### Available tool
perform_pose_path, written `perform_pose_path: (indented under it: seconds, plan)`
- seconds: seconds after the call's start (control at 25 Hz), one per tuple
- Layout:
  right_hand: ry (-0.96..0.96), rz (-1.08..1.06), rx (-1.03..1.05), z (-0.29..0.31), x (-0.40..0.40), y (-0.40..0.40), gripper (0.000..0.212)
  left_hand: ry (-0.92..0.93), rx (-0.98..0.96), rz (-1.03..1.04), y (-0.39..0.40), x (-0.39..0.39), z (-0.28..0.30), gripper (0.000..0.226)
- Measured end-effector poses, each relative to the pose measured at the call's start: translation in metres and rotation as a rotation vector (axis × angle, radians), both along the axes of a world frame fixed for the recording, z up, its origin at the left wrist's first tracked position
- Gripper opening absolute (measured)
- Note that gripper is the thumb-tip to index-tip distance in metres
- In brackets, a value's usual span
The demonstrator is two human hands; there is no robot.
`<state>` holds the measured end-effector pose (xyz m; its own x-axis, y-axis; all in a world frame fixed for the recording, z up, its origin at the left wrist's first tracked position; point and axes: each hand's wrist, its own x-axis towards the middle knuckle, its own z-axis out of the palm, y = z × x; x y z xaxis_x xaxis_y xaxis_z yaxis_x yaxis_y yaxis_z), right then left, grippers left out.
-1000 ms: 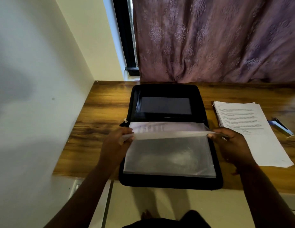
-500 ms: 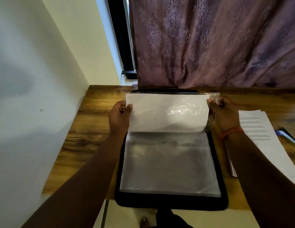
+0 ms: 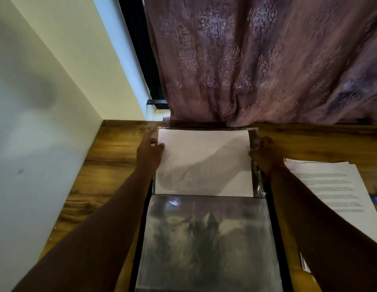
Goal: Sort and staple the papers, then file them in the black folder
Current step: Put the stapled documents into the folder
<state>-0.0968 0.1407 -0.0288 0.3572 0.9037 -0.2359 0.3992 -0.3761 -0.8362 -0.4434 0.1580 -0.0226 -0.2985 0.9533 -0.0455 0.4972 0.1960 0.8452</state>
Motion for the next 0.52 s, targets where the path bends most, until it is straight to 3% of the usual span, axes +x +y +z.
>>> perform_pose_path:
  seconds: [0.08,0.2,0.32,0.4,0.52]
  plan:
    - [-0.113,0.018,-0.06,-0.012,-0.002,0.006,0.036,0.277,-0.024,-0.206,-0.002,-0.002,-0.011,0.06]
    - [-0.278,0.08,-0.008,-0.024,-0.008,0.001,0.052,0.57,-0.063,-0.407,-0.017,-0.004,-0.028,0.052]
    - [-0.724,0.289,0.092,-0.04,-0.013,-0.015,0.054,0.838,0.063,-0.454,-0.029,-0.001,-0.049,0.046]
    - [-0.892,0.386,0.087,-0.044,-0.015,-0.023,0.046,0.914,0.042,-0.443,-0.031,0.006,-0.05,0.046]
    - [-0.854,0.372,0.098,-0.035,-0.017,-0.037,0.05,0.86,-0.086,-0.421,-0.042,0.023,-0.038,0.053]
